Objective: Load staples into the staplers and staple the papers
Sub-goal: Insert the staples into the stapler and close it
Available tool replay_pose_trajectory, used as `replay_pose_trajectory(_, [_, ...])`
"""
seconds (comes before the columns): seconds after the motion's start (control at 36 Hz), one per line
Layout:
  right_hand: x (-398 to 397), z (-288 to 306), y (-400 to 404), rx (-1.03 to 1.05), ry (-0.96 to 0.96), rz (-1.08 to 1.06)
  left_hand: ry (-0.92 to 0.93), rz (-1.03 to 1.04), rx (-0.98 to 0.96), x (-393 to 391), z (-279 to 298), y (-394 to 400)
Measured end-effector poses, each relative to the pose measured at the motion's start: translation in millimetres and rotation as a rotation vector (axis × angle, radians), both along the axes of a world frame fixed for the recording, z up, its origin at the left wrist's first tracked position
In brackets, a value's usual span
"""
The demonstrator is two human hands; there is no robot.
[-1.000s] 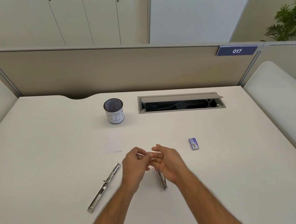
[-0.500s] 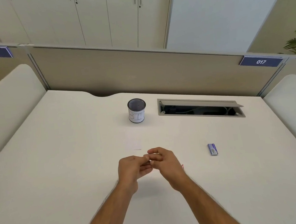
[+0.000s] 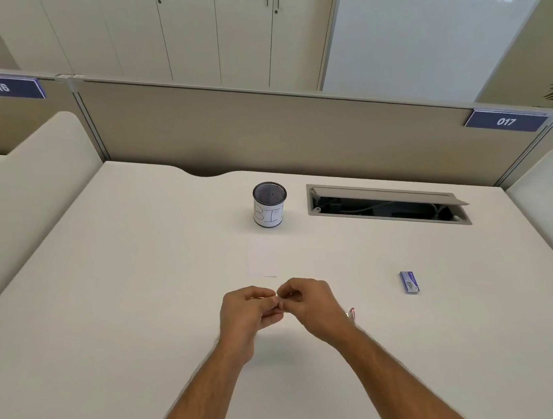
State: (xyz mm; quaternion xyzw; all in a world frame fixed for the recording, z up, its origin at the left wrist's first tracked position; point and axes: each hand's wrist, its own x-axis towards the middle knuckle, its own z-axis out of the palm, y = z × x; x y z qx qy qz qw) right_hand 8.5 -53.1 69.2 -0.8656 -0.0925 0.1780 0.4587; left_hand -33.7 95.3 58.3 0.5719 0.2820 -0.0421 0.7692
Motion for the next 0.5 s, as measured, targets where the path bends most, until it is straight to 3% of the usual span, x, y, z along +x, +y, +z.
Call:
replay_pose_trajectory(0.19, [6.8,-4.9,1.9,-0.112,-0.017,0.196,-0.011,-0.071,0.089,-6.8,-0.4,8.4])
replay_pose_trajectory(0.36, [10.4,-13.0,2.5,-0.117,-0.02,0.246,0.015,-0.16,0.12,-11.6,2.8,20.0])
replay_pose_trajectory(0.42, [10.7,-15.0,2.5,-0.115,-0.052,0.235,0.048,-0.113,0.21,-12.8,-0.1,26.1])
replay_pose_trajectory(0.5, [12.3,-17.8,1.7,-0.125,-0.101,0.22,0.082,-0.002,0.493,-16.1,-14.3,41.1])
